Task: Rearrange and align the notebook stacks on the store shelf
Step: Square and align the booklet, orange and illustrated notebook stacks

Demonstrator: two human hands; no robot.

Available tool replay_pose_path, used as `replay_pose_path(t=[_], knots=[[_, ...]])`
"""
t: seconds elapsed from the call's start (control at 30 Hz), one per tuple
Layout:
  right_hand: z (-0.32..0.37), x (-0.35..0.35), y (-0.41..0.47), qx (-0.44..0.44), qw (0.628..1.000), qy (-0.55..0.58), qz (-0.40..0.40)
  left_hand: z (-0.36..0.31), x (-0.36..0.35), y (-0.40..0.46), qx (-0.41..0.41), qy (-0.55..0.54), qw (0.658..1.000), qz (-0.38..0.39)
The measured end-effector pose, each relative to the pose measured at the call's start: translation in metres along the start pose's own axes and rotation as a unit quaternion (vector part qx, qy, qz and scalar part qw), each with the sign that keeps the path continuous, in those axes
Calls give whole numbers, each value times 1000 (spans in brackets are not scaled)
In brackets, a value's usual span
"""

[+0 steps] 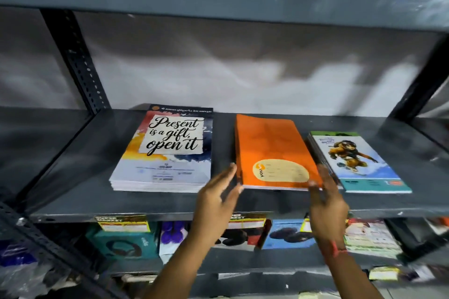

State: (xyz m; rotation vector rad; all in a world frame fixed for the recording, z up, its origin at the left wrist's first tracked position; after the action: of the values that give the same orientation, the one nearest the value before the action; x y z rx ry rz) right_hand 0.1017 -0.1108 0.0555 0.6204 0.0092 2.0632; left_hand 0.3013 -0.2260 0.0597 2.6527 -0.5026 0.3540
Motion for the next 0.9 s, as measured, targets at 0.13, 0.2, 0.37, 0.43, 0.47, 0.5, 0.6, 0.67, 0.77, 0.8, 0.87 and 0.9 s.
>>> replay_pose_path(t=[0.13,0.2,0.37,0.43,0.47,0.5,0.6,0.67,0.77,0.8,0.87,0.9], knots=[[-40,-1,16,-75,990,17,120,33,-40,9,133,-42,988,62],[-47,-8,14,-71,982,65,160,38,-46,9,161,-49,983,75],[-53,-9,17,-66,972,125,189,35,-47,7,178,-83,980,43],[-57,-6,22,-83,966,163,180,39,-46,4,182,-105,977,30],[-57,-5,24,-86,965,173,176,41,-46,3,188,-114,975,26],[-58,-4,25,-88,965,179,170,43,-45,2,192,-125,973,20],[-66,0,29,-92,965,198,143,44,-43,2,209,-150,966,-3],[-70,2,31,-95,965,208,133,44,-43,2,212,-163,963,-19],[-73,3,34,-91,964,216,124,46,-42,3,213,-174,960,-45],[-74,2,36,-90,964,222,119,46,-43,2,213,-173,960,-52],[-77,1,38,-95,963,228,105,47,-43,3,212,-175,959,-71],[-79,0,40,-98,964,228,97,47,-43,3,210,-179,958,-81]])
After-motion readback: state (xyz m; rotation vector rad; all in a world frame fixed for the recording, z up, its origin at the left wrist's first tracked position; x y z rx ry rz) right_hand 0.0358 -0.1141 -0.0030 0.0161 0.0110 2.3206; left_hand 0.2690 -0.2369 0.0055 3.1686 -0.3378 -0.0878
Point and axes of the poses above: each hand's wrist, its own y-axis towards the middle knuckle, its own x-axis out of the back of the hand, z = x × y, the point moved 7 cm from there along y, towards the middle knuckle
